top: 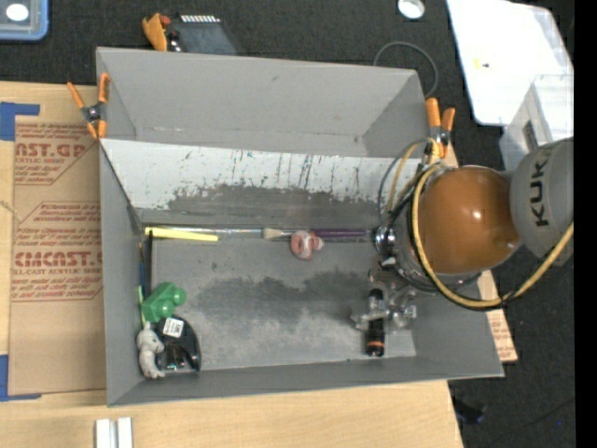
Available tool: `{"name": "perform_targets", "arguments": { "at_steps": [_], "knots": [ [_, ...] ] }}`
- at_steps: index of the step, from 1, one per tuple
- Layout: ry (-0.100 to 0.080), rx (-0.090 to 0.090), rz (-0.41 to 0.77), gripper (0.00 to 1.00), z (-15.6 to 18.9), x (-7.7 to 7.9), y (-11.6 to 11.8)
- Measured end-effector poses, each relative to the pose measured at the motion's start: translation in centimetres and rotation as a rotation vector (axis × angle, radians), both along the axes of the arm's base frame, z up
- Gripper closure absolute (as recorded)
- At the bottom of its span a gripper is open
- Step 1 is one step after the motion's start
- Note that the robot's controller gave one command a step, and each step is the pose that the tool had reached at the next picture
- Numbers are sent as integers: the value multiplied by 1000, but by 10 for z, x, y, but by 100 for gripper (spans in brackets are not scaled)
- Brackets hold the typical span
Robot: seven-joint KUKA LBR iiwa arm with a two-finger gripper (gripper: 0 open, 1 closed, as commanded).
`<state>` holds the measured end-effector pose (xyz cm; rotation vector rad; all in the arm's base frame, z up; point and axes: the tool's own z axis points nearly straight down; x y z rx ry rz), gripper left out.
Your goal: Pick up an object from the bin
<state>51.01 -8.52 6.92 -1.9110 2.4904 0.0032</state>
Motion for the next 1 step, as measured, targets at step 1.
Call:
{"name": "perform_targets", "arguments": {
  "at_steps": [1],
  "knots": [
    [12,3,0,100,29,-3,2]
  ]
}}
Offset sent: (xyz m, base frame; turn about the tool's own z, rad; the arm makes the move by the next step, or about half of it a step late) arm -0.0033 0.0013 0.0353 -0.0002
